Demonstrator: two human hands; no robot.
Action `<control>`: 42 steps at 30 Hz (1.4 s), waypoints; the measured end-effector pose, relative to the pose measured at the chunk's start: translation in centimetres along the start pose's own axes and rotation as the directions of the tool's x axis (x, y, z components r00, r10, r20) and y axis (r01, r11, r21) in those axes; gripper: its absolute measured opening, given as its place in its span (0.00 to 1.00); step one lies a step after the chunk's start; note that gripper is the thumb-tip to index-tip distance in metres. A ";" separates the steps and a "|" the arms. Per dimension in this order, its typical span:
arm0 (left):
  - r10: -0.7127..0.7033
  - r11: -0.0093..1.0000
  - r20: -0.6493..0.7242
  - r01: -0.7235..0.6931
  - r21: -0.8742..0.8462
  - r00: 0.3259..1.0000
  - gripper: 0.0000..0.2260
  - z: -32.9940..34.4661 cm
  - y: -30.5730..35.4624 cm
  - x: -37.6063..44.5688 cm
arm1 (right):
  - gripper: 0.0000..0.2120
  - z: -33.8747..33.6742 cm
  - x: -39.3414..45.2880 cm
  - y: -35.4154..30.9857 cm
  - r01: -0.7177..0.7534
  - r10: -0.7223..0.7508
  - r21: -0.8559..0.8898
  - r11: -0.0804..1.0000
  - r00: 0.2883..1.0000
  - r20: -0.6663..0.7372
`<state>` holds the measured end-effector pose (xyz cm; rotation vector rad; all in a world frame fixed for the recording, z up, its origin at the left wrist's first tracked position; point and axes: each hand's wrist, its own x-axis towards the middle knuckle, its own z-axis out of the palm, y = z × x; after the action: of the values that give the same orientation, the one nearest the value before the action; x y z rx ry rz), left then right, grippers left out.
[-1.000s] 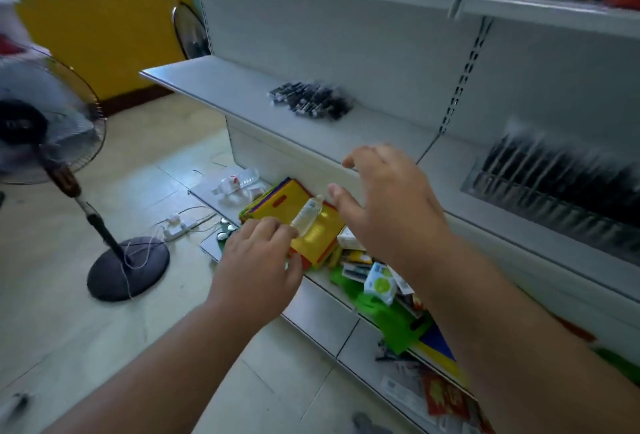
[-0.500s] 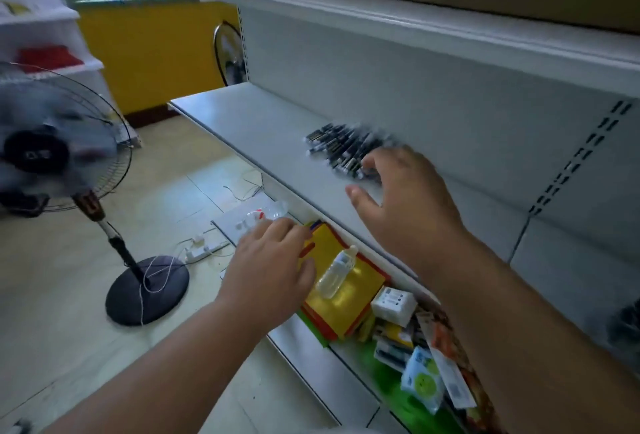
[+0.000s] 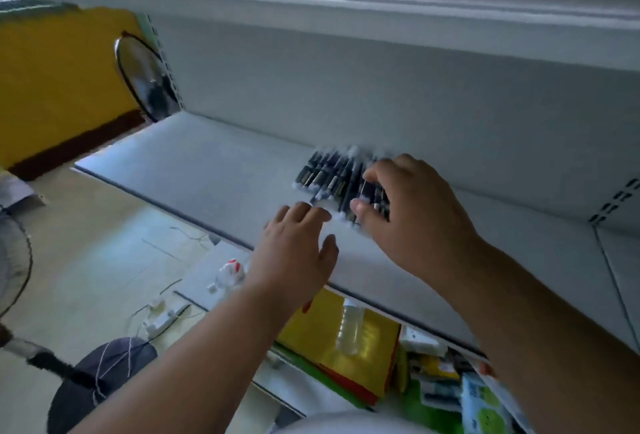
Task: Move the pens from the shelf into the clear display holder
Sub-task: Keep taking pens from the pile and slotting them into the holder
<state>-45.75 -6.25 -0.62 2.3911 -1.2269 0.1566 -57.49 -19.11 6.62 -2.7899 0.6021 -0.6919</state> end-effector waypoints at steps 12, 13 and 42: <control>0.102 0.995 0.210 -0.095 -0.041 0.972 0.26 0.3 -10.0 11.8 | 0.15 5.0 4.6 -4.6 -0.311 0.305 -0.056 0.949 0.948 -0.088; 0.110 0.994 0.236 -0.105 -0.036 0.965 0.27 0.4 -10.1 12.6 | 0.15 5.1 4.8 -4.8 -0.326 0.320 -0.060 0.943 0.943 -0.092; 0.255 0.956 0.293 -0.285 0.063 0.921 0.15 1.0 -11.7 16.1 | 0.14 7.5 6.7 -5.1 -0.404 0.392 -0.031 0.914 0.901 -0.184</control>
<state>-26.95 -12.75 -0.71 2.3791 -1.7216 -0.0404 -46.73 -16.70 4.22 -2.5530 1.2099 -0.8375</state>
